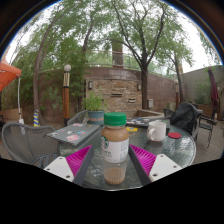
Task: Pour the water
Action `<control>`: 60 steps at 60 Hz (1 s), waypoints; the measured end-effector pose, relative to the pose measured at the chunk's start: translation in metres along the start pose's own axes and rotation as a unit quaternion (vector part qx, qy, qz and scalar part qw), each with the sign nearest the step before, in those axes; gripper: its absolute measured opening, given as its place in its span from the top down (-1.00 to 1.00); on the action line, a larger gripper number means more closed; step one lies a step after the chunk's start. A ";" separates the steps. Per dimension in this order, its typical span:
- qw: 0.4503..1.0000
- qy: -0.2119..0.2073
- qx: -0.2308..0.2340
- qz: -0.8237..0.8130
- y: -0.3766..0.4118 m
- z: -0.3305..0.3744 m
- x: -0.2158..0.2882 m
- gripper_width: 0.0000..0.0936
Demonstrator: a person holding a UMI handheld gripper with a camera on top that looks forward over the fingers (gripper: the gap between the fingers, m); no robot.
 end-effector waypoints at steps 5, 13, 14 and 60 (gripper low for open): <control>1.000 -0.018 -0.013 -0.017 -0.001 -0.013 0.007 -0.16; 0.998 -0.036 -0.021 -0.045 -0.005 -0.021 0.005 0.06; 0.998 -0.034 -0.020 -0.041 -0.004 -0.021 0.005 0.06; 0.797 0.008 0.241 -0.554 -0.104 -0.132 0.125 0.34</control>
Point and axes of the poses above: the point between the fingertips, and its own axes, seen from behind it with the camera up: y to the left, x up, z backward, against the way the camera looks, the point moved 10 cm from there along z, backward, against the way the camera looks, and after that the axes turned 12 degrees about y, right-handed, at the moved point
